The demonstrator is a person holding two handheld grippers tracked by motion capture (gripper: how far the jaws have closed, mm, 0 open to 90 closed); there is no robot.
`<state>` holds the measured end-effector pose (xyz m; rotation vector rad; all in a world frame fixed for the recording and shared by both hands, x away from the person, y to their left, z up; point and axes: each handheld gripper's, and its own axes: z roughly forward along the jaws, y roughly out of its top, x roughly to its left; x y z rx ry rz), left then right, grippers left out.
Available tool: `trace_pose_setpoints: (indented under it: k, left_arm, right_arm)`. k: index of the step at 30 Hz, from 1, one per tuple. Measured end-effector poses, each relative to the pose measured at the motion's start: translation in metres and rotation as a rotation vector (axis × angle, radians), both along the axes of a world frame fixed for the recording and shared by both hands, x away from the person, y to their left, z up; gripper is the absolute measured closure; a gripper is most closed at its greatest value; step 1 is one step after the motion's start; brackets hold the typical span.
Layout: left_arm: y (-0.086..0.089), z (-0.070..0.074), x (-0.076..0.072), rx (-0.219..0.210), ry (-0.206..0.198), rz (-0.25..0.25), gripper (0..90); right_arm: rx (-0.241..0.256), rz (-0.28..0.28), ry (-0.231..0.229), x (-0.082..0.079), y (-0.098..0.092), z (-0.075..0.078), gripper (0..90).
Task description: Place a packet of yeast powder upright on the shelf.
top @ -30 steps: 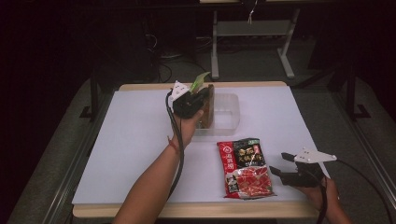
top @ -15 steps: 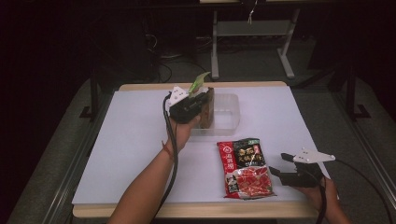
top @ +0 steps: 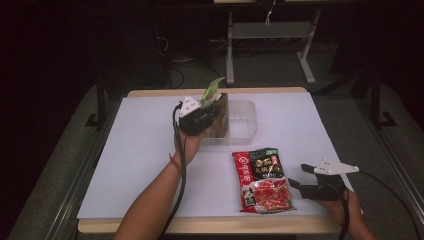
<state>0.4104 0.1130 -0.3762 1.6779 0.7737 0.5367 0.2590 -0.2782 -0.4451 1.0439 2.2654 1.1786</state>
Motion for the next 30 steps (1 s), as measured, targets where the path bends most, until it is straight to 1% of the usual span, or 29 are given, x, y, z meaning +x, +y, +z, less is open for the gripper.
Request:
trace_pose_setpoints:
  k: [1, 3, 4, 7, 14, 16, 17, 22, 23, 24, 26, 28, 30]
  left_arm:
    - [0.000, -0.001, 0.000, 0.011, 0.000, 0.001, 74.6]
    - [0.002, -0.002, 0.000, 0.013, 0.010, -0.008, 74.3]
    - [0.002, -0.003, 0.000, 0.020, 0.016, -0.009, 72.7]
    - [0.003, -0.003, -0.002, 0.035, 0.013, -0.011, 71.2]
    - [0.005, -0.007, -0.004, 0.081, 0.014, -0.040, 64.7]
    - [0.007, -0.007, -0.005, 0.086, 0.015, -0.045, 63.3]
    - [0.007, -0.007, -0.006, 0.087, 0.016, -0.055, 63.3]
    - [0.009, -0.003, -0.012, 0.135, -0.003, -0.094, 57.5]
    - [0.010, -0.002, -0.013, 0.143, -0.005, -0.099, 55.1]
    - [0.011, -0.001, -0.015, 0.147, -0.007, -0.108, 53.8]
    - [0.013, 0.001, -0.017, 0.148, -0.008, -0.123, 51.3]
    - [0.015, 0.003, -0.021, 0.168, -0.012, -0.135, 47.3]
    - [0.017, 0.006, -0.026, 0.185, -0.020, -0.153, 45.3]
  right_arm:
    - [0.000, 0.000, 0.001, 0.000, 0.000, 0.000, 28.0]
    - [0.000, 0.000, 0.001, 0.000, 0.000, 0.000, 28.0]
    - [0.000, 0.000, 0.003, 0.000, 0.000, 0.000, 28.0]
    - [0.002, 0.005, 0.006, 0.000, 0.002, 0.000, 28.7]
    - [0.007, 0.016, 0.010, 0.000, 0.002, 0.000, 30.9]
    - [0.012, 0.019, 0.010, 0.000, 0.002, 0.000, 32.4]
    - [0.013, 0.020, 0.009, 0.000, 0.002, 0.000, 32.6]
    - [0.020, 0.030, 0.008, 0.001, 0.003, 0.000, 33.5]
    - [0.022, 0.031, 0.011, 0.001, 0.003, 0.000, 34.1]
    - [0.024, 0.035, 0.014, 0.001, 0.003, 0.000, 36.0]
    - [0.021, 0.041, 0.015, 0.001, 0.003, 0.000, 35.9]
    - [0.020, 0.047, 0.014, 0.001, 0.004, 0.001, 36.4]
    - [0.017, 0.054, 0.013, 0.001, 0.005, 0.001, 36.9]
